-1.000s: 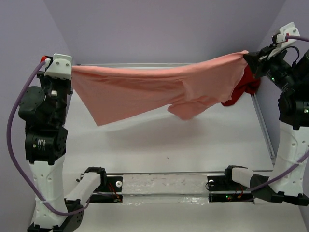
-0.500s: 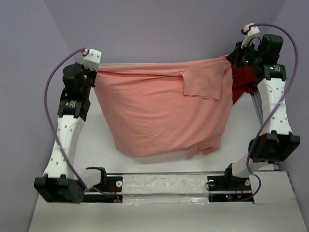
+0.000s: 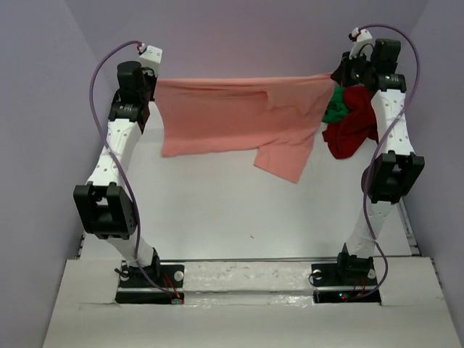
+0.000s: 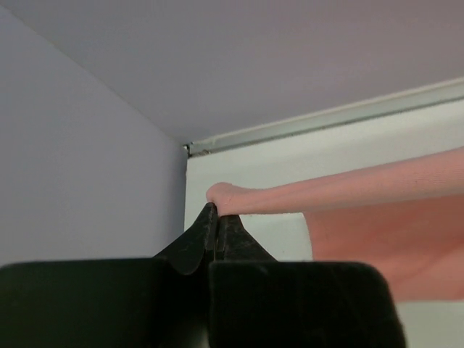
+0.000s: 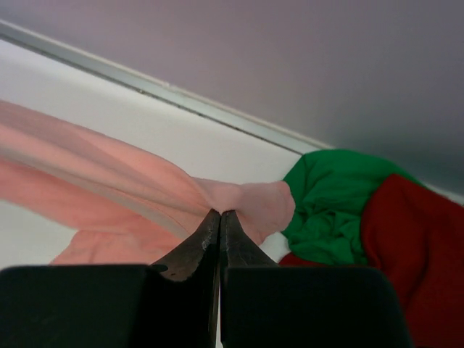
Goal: Fold and stack the t-shirts
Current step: Flatten out the tshirt
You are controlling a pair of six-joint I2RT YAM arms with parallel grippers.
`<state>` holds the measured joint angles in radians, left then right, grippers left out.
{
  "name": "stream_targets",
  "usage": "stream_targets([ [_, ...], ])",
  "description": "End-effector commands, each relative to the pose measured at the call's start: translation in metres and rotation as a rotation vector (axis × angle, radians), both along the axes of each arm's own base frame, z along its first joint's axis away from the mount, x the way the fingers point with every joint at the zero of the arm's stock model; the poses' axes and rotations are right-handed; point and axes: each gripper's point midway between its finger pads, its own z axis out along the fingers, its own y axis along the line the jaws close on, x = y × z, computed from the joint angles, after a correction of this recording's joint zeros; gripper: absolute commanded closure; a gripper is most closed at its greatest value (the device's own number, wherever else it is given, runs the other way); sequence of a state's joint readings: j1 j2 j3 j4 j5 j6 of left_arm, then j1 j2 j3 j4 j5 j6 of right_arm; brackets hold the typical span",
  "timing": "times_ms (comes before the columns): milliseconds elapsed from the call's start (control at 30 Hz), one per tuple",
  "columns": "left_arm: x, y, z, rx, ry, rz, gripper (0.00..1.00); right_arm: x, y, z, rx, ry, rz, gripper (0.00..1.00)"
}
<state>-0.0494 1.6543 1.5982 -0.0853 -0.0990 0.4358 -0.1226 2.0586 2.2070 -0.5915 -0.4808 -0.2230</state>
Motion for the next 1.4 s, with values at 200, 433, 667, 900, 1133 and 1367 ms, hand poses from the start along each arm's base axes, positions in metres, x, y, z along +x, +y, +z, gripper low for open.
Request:
stream_targets([
  [200,-0.067,0.01,0.164,-0.05,-0.365,0.016,1.0,-0.051,0.012,0.146,-0.002,-0.317,0.037,1.0],
  [433,-0.131,0.009,0.129,-0.025,-0.31,-0.009,1.0,-0.123,0.02,0.152,-0.038,-0.321,0.048,1.0],
  [667,-0.201,0.01,0.152,-0.02,-0.389,-0.019,1.0,-0.198,0.024,0.192,-0.063,-0.427,0.013,1.0],
  [900,-0.214,0.014,0.18,-0.003,-0.443,-0.002,1.0,-0.209,0.021,0.212,-0.059,-0.469,-0.024,1.0],
  [1133,-0.159,0.014,0.152,-0.002,-0.367,0.004,1.0,-0.15,0.015,0.178,-0.029,-0.371,-0.016,1.0],
  [1367,-0.065,0.006,0.124,-0.043,-0.273,-0.026,1.0,-0.065,0.005,0.133,-0.006,-0.287,-0.018,1.0],
])
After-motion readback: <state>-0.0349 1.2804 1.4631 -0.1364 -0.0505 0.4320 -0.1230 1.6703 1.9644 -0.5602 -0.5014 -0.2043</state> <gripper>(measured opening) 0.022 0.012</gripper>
